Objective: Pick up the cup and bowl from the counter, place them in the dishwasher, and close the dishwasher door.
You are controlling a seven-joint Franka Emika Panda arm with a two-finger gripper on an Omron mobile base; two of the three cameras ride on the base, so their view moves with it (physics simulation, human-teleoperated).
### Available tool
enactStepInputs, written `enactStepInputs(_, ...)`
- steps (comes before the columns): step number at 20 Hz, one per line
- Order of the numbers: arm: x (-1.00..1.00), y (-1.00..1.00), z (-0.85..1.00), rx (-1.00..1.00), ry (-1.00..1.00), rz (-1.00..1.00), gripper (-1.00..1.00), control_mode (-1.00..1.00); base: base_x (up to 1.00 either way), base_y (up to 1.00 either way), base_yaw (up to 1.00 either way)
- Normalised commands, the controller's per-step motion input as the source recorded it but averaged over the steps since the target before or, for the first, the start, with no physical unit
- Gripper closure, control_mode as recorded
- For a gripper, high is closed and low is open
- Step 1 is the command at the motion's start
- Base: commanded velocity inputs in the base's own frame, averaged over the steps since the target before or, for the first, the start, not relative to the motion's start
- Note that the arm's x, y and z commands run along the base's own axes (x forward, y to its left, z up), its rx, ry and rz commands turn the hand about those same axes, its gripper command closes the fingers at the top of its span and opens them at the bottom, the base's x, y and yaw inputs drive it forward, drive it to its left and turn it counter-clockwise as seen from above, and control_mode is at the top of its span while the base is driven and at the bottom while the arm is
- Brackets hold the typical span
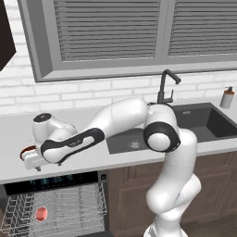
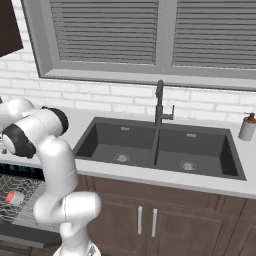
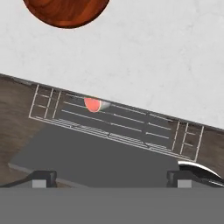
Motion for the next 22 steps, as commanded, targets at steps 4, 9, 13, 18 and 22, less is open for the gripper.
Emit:
enactStepInputs(4, 0.58, 0.17, 0.06, 0.0, 0.0, -0.04, -1.0, -1.0, 0.0, 0.0, 0.0)
enactStepInputs(9, 0.57, 0.14, 0.02, 0.0, 0.0, -0.08, -1.0, -1.0, 0.0, 0.0, 0.0)
enactStepInputs(13, 0.44, 0.14, 0.0, 0.0, 0.0, -0.1, -1.0, -1.0, 0.0, 0.0, 0.0)
enactStepInputs(18, 0.28, 0.23, 0.0, 0.0, -0.01, -0.1, -1.0, -1.0, 0.0, 0.0, 0.0)
enactStepInputs(22, 0.21, 0.22, -0.03, 0.0, -0.04, -0.08, -1.0, -1.0, 0.0, 0.0, 0.0)
